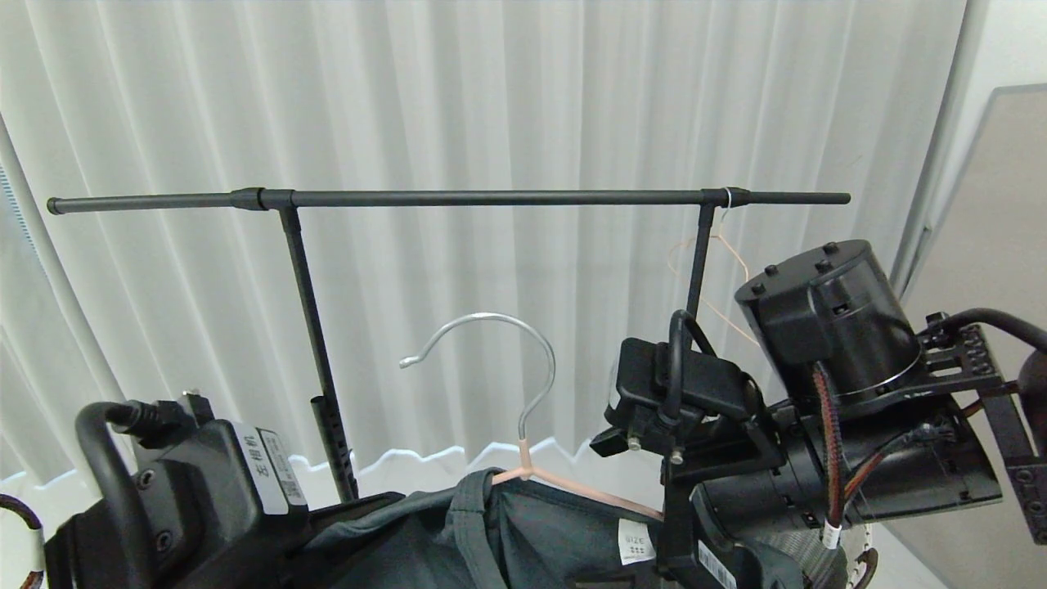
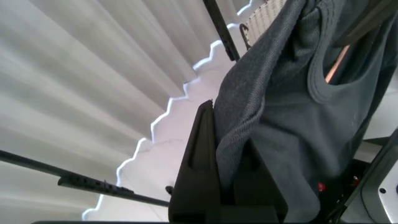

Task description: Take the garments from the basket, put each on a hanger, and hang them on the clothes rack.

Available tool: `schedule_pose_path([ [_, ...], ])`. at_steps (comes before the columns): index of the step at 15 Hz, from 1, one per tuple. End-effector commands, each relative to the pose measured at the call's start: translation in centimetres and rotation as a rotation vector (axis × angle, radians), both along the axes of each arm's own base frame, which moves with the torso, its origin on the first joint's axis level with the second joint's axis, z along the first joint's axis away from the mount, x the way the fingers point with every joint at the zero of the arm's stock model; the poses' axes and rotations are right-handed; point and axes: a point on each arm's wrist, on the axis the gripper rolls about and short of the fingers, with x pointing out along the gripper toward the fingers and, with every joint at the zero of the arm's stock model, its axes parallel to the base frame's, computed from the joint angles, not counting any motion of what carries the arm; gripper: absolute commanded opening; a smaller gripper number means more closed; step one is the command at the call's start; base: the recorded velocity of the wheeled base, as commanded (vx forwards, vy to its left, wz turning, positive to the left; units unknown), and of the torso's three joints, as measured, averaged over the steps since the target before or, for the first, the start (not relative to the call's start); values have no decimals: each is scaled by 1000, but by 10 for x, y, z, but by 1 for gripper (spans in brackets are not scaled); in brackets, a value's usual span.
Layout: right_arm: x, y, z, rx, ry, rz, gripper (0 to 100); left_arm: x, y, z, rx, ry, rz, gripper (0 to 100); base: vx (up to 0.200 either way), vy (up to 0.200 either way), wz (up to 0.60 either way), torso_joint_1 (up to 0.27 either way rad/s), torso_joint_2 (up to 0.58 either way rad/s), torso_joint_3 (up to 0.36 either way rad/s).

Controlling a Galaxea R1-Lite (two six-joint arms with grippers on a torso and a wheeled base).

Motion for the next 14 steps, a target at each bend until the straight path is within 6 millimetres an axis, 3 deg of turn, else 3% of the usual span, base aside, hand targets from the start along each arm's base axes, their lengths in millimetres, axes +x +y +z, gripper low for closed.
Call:
schedule_pose_path([
  [1,-1,0,0,-1,-4,9,0,-1,1,1,-6,-6,-3,0,0,0,0,0,0,0],
  [11,-9,-6,11,33,-75,99,0,-6,6,6,-49,-29,-13,0,0,0,0,0,0,0],
  [12,-11,-8,14,39,-101,116,0,-5,6,6,-49,-33,-8,100,0,0,0,0,0,0],
  [14,-13,-12,20,50,-139,132,0,-5,5,7,-51,-34,-7,100,0,0,0,0,0,0],
])
